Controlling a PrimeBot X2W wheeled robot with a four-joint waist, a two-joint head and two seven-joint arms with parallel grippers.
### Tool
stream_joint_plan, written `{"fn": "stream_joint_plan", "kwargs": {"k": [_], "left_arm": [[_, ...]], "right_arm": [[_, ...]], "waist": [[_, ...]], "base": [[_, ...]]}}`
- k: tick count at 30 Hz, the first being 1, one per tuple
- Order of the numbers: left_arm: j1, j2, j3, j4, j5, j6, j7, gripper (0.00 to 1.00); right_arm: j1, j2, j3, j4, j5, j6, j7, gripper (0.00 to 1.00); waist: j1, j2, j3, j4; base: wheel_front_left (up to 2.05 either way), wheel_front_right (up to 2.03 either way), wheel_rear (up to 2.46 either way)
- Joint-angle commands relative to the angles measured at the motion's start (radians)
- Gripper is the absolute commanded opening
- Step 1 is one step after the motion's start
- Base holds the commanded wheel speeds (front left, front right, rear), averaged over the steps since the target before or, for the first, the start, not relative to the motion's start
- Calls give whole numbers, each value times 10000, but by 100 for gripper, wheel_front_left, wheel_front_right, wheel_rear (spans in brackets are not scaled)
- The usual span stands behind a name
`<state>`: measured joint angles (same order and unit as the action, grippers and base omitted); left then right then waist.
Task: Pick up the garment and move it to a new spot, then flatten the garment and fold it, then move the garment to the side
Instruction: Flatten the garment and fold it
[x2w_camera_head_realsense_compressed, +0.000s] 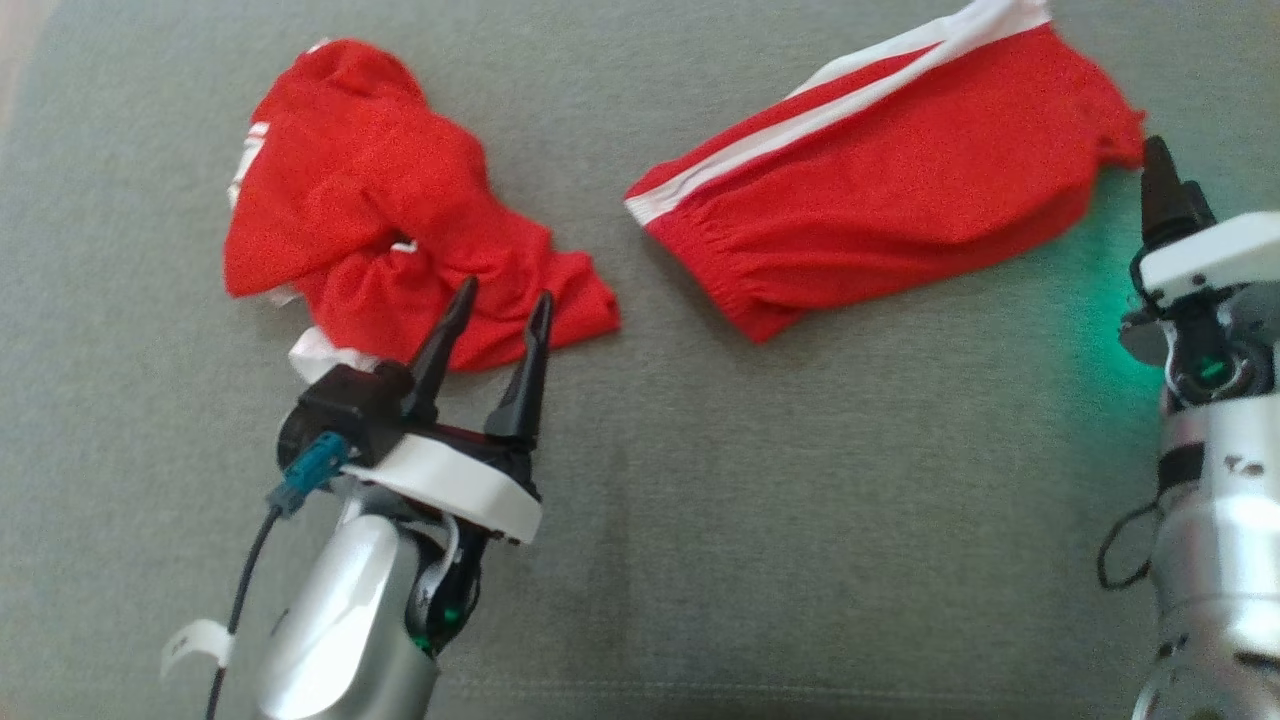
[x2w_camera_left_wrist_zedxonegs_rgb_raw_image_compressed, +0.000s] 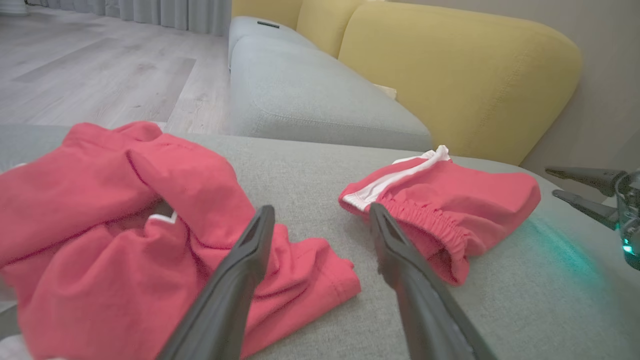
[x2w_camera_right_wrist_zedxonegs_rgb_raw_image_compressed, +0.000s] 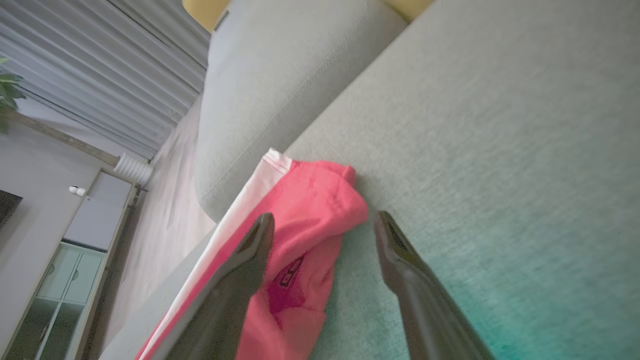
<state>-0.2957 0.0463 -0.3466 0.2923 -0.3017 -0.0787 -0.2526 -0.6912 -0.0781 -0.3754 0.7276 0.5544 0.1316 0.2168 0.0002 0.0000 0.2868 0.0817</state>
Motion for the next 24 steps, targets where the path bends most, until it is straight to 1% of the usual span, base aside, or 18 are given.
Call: {"fn": "stream_joint_plan", "kwargs": {"k": [1, 6, 11, 17, 22, 23, 24], "left_arm": [[-452, 43, 198, -321, -72, 53, -91, 100], [-682, 41, -260, -461, -369, 247, -91, 100], [-821, 41, -477, -590, -545, 395, -91, 100], [-998, 40, -584, -706, -702, 491, -91, 100], [-1168, 40, -586, -750, -796, 534, -91, 100], [-1201, 40, -573, -751, -809, 547, -91, 100], [-1234, 40, -568, -749, -820, 557, -91, 100]], "right_arm": [[-471, -17, 73, -143, -67, -9, 106, 100], [-1441, -462, -856, 1343, -1010, -9, 603, 100], [-2308, -831, -1702, 2586, -1994, -9, 916, 100], [-3350, -1205, -2223, 3554, -3044, -9, 1470, 100], [-3870, -1354, -2374, 3925, -3758, -9, 1663, 100], [-3962, -1337, -2382, 3982, -3856, -9, 1707, 93], [-4038, -1322, -2379, 4016, -3946, -9, 1716, 5]], "waist": [[-2, 0, 285, 338], [-2, 0, 557, 791], [-2, 0, 839, 1085], [-2, 0, 1327, 1317], [-2, 0, 1540, 1359], [-2, 0, 1570, 1343], [-2, 0, 1587, 1332]], "base": [[0, 0, 0], [0, 0, 0], [0, 0, 0], [0, 0, 0], [0, 0, 0], [0, 0, 0], [0, 0, 0]]}}
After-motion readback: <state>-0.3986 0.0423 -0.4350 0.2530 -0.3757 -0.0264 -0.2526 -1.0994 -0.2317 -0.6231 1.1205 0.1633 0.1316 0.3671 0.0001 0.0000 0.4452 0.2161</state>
